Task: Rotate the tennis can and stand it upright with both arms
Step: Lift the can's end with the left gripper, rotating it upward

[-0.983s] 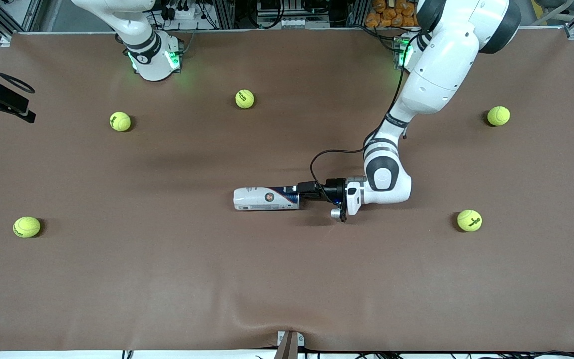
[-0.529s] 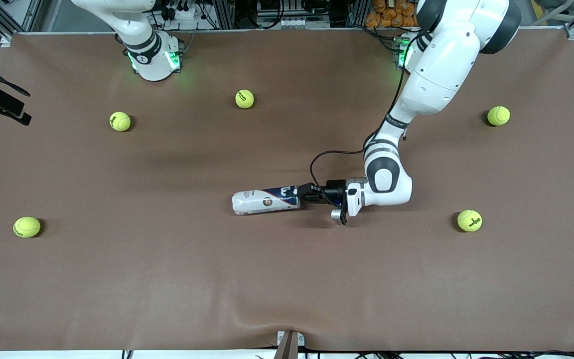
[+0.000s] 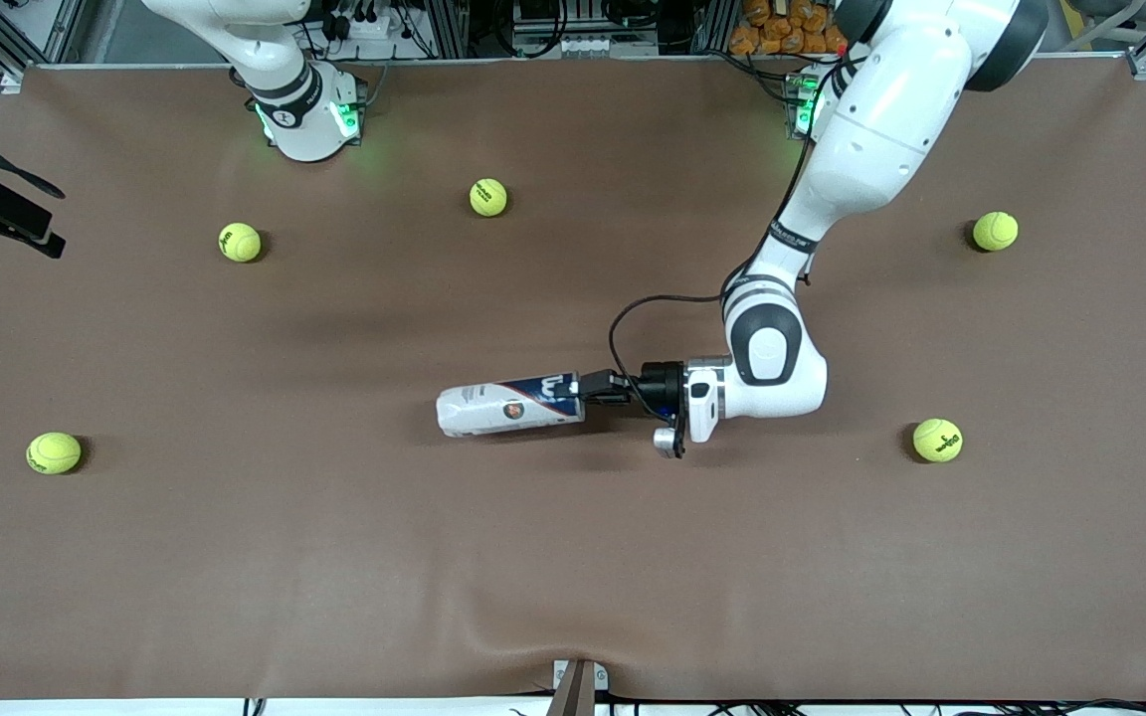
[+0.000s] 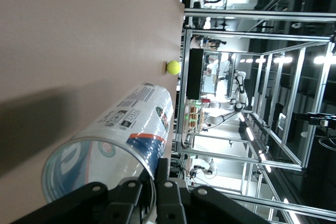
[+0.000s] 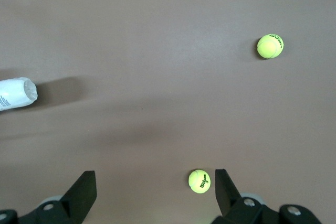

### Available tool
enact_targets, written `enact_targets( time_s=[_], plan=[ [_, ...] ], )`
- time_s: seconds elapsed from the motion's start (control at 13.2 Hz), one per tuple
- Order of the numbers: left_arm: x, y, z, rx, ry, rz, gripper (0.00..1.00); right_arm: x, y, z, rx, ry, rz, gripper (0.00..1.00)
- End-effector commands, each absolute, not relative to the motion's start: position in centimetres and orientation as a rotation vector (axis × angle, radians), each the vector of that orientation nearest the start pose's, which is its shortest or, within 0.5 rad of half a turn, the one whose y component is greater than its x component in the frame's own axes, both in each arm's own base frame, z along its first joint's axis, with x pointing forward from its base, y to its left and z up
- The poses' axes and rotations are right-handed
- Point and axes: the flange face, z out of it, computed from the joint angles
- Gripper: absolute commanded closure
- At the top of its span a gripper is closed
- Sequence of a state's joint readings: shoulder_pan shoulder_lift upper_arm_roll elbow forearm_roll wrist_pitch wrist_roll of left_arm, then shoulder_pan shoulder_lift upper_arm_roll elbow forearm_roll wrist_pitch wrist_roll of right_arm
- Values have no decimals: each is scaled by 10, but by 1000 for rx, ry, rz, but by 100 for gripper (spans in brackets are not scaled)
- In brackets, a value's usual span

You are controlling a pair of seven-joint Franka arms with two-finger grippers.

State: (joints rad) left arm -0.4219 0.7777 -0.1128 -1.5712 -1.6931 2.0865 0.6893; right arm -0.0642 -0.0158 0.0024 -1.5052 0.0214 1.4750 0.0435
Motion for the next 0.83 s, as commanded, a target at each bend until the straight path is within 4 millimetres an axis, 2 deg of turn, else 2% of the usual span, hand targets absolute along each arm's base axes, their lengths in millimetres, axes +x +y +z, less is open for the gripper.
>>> enact_targets(
  time_s=[0.0, 0.23, 0.45, 0.6, 0.68, 0.76],
  plan=[
    [599, -399, 233, 1859, 27, -127, 100, 538, -35, 661, -3127, 147, 4, 0],
    [617, -403, 269, 2009, 9, -155, 100, 538, -35, 661, -3129, 150, 7, 0],
    [622, -410, 290, 2119, 48, -222, 100, 537, -35, 662, -3129, 150, 5, 0],
    [612, -425, 319, 2200, 18, -225, 100, 537, -35, 662, -3129, 150, 7, 0],
    [611, -424, 326, 2247, 18, -226, 100, 537, -35, 662, -3129, 150, 9, 0],
    [609, -424, 344, 2292, 13, -210, 100, 537, -35, 662, -3129, 150, 12, 0]
  ],
)
